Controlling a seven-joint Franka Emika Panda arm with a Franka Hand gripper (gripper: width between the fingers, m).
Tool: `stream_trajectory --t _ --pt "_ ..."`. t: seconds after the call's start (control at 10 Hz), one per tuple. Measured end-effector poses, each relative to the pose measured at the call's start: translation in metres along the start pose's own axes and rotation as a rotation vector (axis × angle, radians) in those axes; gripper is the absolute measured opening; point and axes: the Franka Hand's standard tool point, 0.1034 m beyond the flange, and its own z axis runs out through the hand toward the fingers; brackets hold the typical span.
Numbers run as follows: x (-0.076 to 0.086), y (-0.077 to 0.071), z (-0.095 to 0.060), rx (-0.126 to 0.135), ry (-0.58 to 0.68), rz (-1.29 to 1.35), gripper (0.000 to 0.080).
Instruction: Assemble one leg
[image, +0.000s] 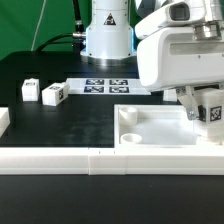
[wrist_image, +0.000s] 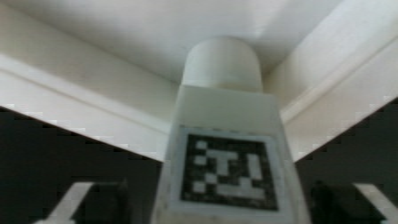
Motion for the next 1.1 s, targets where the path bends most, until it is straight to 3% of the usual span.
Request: stream_trajectory --t 0.1,0.2,0.5,0.8,1.1 --pt "0.000 0.000 0.000 0.000 0.000 0.000 0.0611" --pt "0.000 0.000 0.000 0.000 0.000 0.000 0.0642" --pt "0.000 0.001 0.000 -0.001 0.001 0.000 0.0649" --pt "0.012 0.008 -0.025 -0.009 -0.005 -0.005 0.0649" --pt "0.009 0.000 -0.022 0.023 -0.076 -0.001 0.0649"
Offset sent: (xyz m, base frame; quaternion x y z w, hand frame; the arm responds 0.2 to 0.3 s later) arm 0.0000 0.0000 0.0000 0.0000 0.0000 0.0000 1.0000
